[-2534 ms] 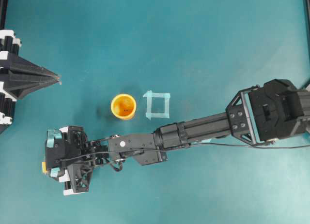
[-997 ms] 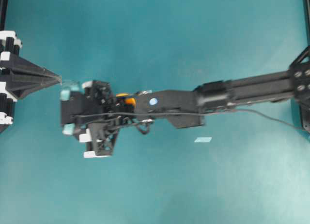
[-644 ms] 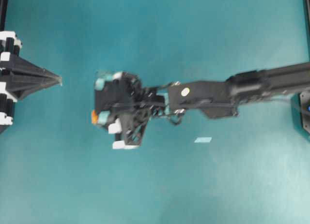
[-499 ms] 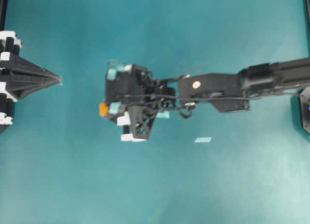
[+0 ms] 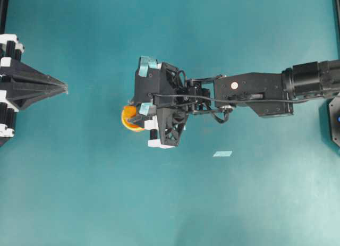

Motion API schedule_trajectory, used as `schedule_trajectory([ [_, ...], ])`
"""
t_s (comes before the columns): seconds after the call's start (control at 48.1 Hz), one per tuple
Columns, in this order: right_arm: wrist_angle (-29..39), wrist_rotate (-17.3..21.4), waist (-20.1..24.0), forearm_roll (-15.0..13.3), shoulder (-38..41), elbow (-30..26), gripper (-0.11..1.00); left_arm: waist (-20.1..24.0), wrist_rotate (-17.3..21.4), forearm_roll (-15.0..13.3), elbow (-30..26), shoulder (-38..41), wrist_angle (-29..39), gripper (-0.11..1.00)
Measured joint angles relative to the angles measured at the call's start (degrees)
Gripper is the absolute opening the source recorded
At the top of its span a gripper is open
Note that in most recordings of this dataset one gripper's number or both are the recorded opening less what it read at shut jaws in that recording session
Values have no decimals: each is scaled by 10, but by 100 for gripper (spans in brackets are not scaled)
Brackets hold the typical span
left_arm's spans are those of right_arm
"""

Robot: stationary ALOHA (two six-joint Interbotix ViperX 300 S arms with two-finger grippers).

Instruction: Move the block toward the cup with right arm.

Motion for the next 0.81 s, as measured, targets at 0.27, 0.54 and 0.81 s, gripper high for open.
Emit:
schedule_trajectory([
  [0.27, -1, 0, -5, 1, 0, 0, 40, 0, 0, -1, 0, 0, 0, 0],
  [0.54, -1, 0, -21, 1, 0, 0, 40, 0, 0, -1, -1, 0, 0, 0],
  [0.81, -1, 0, -23, 1, 0, 0, 40, 0, 0, -1, 0, -1, 0, 0],
])
